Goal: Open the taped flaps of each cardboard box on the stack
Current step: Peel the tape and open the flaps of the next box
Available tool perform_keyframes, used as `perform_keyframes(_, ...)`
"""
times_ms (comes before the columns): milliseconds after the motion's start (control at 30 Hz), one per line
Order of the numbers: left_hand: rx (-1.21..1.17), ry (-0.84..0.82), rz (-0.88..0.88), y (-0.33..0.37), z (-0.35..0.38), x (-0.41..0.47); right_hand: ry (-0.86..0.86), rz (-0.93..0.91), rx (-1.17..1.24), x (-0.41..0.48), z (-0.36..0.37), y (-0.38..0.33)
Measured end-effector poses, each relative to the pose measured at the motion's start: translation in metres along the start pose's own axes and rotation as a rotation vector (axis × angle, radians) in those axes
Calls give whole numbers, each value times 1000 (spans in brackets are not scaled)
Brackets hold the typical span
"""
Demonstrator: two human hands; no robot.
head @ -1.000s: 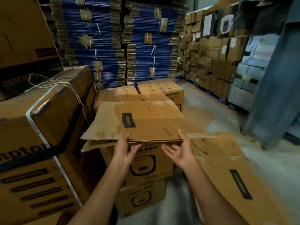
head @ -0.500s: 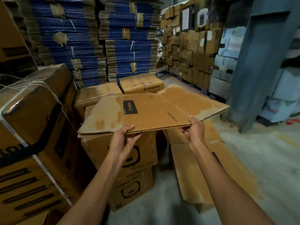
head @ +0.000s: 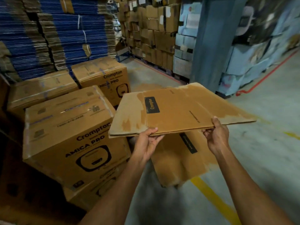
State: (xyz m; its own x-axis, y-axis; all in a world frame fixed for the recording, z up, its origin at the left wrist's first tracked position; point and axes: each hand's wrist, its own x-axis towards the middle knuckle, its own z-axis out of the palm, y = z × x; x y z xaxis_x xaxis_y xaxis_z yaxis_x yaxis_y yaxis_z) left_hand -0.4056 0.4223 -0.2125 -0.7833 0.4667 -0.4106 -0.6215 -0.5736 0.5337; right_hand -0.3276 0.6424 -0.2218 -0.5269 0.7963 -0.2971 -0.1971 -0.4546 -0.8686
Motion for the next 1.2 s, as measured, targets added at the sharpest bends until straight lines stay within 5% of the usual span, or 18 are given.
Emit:
perform_keyframes(333, -31, 86, -92, -70, -59, 117, 109, 111, -43, 101, -39, 92)
perform_keyframes(900, -64, 491, -455, -293, -194, 231, 161, 571, -398, 199, -163, 328)
perform_keyframes(1100, 270, 366, -716, -293, -237, 242, 203, 641, -334, 197, -163, 335)
perform_keyframes(1200, 447, 391, -632, -270, -238, 239, 146, 688, -319, 182, -152, 329)
